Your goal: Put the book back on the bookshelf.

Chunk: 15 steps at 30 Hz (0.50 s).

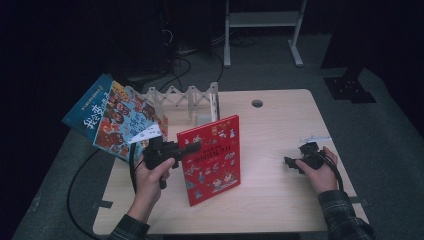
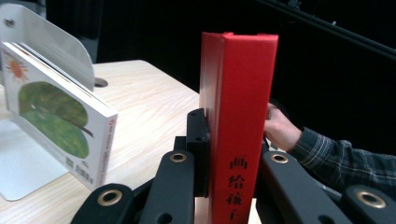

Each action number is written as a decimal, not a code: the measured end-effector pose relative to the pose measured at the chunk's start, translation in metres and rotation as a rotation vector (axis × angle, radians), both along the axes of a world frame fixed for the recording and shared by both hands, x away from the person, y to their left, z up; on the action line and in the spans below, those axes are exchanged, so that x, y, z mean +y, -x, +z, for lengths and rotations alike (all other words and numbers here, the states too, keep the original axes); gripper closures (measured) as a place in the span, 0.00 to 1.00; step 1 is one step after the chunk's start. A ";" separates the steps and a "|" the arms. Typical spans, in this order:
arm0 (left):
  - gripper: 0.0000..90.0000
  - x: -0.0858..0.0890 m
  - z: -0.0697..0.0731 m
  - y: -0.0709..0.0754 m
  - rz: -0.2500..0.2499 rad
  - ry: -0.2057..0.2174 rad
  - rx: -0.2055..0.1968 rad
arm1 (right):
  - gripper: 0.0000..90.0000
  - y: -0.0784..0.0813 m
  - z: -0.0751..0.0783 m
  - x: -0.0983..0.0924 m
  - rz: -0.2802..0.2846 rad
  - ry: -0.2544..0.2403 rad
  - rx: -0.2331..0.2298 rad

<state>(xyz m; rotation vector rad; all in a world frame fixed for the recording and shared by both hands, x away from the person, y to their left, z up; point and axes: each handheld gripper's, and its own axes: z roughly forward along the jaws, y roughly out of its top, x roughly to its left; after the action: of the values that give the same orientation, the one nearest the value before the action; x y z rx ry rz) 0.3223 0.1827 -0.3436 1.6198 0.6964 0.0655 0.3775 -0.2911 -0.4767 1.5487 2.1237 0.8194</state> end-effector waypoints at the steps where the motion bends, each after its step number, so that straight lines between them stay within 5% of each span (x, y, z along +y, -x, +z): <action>1: 0.88 0.003 0.001 0.000 0.007 0.005 -0.003 | 0.12 0.000 -0.002 0.001 0.006 0.014 -0.014; 4: 0.88 0.012 0.005 0.001 0.028 0.012 -0.011 | 0.12 0.002 -0.009 0.002 -0.030 -0.016 -0.100; 15: 0.88 0.045 0.015 0.001 0.112 0.021 -0.026 | 0.12 0.002 -0.010 0.002 -0.034 -0.019 -0.106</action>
<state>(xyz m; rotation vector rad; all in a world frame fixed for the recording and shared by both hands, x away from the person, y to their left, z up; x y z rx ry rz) 0.3208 0.2279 -0.3283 1.5564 0.7648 0.1600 0.3759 -0.2887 -0.4868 1.5114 2.0149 0.8931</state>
